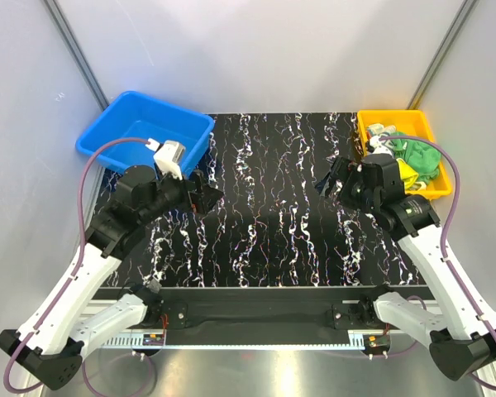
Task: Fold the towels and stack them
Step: Grab crumpled towel
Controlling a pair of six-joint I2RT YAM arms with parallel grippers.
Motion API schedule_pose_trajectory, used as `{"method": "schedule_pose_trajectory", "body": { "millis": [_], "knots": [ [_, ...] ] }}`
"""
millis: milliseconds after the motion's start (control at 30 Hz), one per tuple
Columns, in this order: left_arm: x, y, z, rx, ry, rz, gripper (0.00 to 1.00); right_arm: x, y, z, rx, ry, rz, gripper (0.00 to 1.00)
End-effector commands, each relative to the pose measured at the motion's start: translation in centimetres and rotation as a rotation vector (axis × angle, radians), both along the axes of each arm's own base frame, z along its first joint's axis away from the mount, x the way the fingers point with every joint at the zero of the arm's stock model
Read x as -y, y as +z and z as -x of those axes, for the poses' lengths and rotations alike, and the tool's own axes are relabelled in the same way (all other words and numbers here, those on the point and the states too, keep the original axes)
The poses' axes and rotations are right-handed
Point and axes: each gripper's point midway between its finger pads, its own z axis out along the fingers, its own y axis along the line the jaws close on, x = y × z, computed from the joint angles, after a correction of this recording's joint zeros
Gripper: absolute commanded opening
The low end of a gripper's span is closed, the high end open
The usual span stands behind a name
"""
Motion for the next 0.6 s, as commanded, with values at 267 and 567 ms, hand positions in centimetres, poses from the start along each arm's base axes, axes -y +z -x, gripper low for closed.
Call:
{"method": "schedule_pose_trajectory", "body": {
  "millis": [267,567],
  "knots": [
    [-0.5,0.0,-0.6,0.012,0.037,-0.025,0.99,1.9,3.5,-3.7,0.172,-0.138,0.054,1.0],
    [0.1,-2.1,-0.4,-0.068,-0.008,-0.07,0.99,11.2,-1.4,-15.2,0.029,-0.428,0.329,0.93]
  ]
}}
